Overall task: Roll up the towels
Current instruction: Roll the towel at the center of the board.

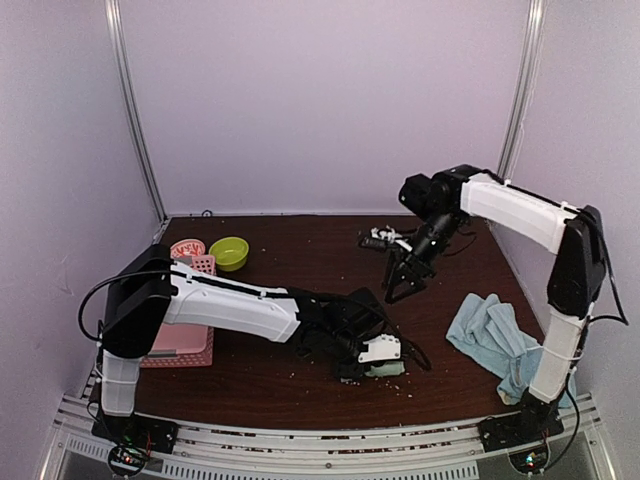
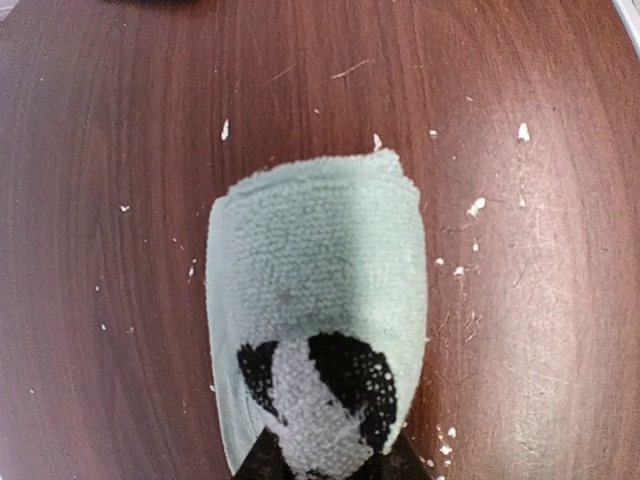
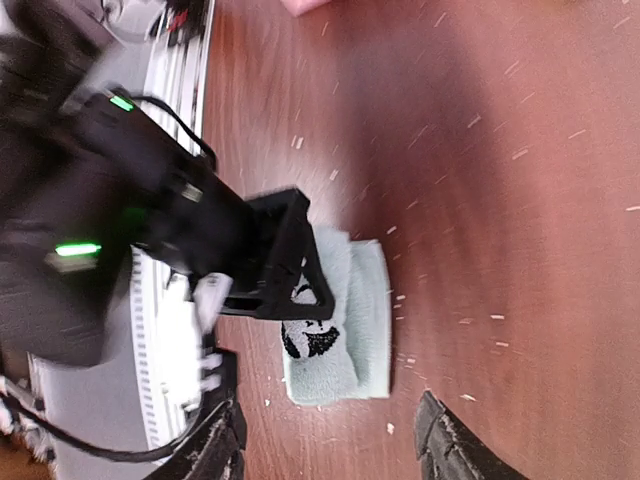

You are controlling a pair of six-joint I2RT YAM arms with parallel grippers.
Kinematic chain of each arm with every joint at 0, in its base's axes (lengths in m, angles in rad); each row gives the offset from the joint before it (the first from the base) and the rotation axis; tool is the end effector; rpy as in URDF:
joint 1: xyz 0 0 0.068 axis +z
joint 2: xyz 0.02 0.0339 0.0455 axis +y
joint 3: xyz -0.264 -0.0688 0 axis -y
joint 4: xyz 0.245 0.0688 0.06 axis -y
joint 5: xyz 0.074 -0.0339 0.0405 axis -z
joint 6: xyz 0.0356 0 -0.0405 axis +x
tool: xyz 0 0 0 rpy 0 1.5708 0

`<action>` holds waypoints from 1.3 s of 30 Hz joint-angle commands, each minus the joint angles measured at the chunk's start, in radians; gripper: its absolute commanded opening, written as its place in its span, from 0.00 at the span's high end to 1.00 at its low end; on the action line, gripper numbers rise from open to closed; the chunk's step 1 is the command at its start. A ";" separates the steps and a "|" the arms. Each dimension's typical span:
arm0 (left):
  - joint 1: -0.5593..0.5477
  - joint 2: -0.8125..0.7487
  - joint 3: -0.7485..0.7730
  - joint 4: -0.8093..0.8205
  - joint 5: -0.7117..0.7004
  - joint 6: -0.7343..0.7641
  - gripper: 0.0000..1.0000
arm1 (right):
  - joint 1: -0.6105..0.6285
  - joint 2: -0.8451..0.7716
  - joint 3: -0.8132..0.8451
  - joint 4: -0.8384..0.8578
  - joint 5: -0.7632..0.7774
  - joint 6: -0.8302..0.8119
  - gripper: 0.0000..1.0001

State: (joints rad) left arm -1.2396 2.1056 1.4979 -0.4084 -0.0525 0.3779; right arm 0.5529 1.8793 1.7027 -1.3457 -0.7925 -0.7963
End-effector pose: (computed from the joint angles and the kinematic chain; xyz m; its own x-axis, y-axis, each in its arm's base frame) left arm 0.1473 -0.4227 0.1569 0.0882 0.8766 -0.4731 0.9714 0.0295 0.2358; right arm 0.2902 0.2089 0.2822 -0.3099 -0.7809 -0.5423 -0.8860 0.0302 0.4628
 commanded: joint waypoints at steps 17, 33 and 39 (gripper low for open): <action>0.256 0.219 0.238 -0.288 0.675 -0.276 1.00 | 0.030 -0.483 -0.061 -0.001 -0.047 -0.085 0.51; 0.335 0.314 0.257 -0.305 0.825 -0.301 1.00 | 0.309 -0.567 -0.774 0.738 0.626 0.049 0.45; 0.347 0.323 0.251 -0.305 0.824 -0.292 1.00 | 0.318 -0.483 -0.838 0.873 0.615 -0.024 0.42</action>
State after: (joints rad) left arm -0.9020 2.3585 1.7676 -0.6472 0.8314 0.0795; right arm 0.8597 1.3586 0.8749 -0.6350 -0.2226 -0.7792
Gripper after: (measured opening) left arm 0.180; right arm 0.580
